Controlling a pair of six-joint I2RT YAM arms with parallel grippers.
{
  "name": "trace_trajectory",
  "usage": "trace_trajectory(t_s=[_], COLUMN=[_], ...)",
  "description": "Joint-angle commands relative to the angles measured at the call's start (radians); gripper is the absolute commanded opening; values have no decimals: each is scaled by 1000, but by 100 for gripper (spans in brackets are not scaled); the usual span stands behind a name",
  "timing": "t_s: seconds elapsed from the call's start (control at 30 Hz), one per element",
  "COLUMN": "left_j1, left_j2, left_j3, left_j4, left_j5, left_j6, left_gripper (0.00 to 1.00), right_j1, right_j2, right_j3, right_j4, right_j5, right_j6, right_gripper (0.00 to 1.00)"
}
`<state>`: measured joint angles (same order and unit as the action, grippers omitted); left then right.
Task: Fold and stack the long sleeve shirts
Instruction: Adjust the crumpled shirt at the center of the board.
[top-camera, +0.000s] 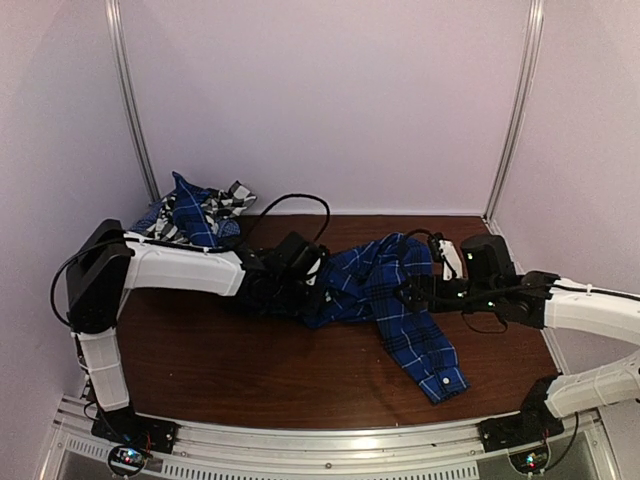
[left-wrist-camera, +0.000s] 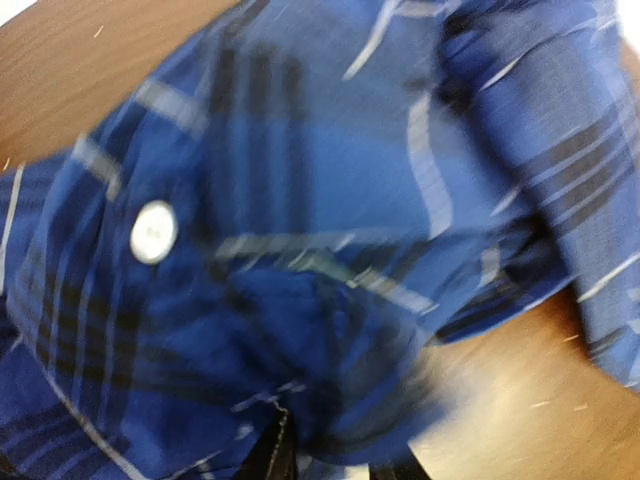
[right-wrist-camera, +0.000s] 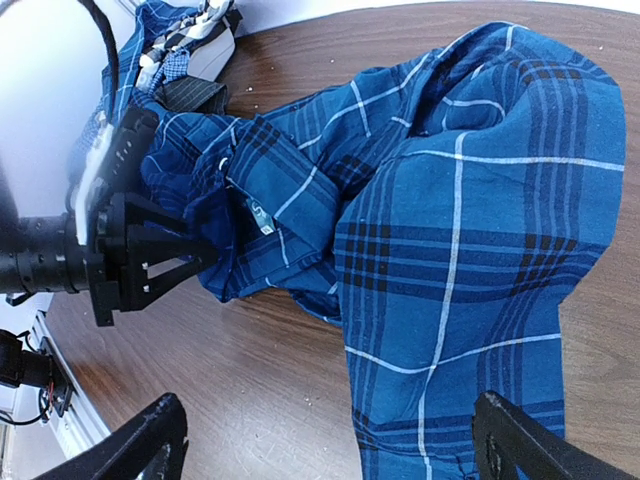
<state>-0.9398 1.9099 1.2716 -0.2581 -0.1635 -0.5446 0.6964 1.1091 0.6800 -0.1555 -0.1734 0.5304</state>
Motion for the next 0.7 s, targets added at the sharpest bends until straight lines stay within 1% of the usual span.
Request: trace_trajectory(t_s=[0.0,0.03,0.17,0.23,0.3,0.37,0.43,0.47,0.53,0.6,0.67], left_j1=[-20,-26,-68,-78,-78,-79,-78,-77,-76,-67,-44], left_j2=[10,23,135,192,204,190,175,164,128,70,-21], left_j3=[152,198,456,582,630,625,613,604,549,444,346], left_j4=[98,108,98,73,70,59,10,-26,-73,-87,-88], left_j5=[180,252,399,453,468,447,420,396,341,293,253], left_j6=[34,37,57,58,54,84,143,172,217,246,257], left_gripper=[26,26,26,28,30,43,63,71,79,84,89], right_j1=[8,7,-2,-10,-18,-20,-22,-22,-22,-21,-21], right_j2=[-58,-70,-142,-180,-211,-227,-228,-224,-207,-187,-164], right_j3=[12,22,82,106,114,108,94,87,77,71,69], right_j4=[-65,-92,-220,-270,-291,-294,-289,-283,-274,-259,-229], right_j5=[53,74,153,194,202,194,179,176,175,154,136], right_j6=[-17,-23,-46,-60,-70,-68,-67,-67,-67,-69,-74], right_gripper=[100,100,100,100,100,100,100,100,100,100,100])
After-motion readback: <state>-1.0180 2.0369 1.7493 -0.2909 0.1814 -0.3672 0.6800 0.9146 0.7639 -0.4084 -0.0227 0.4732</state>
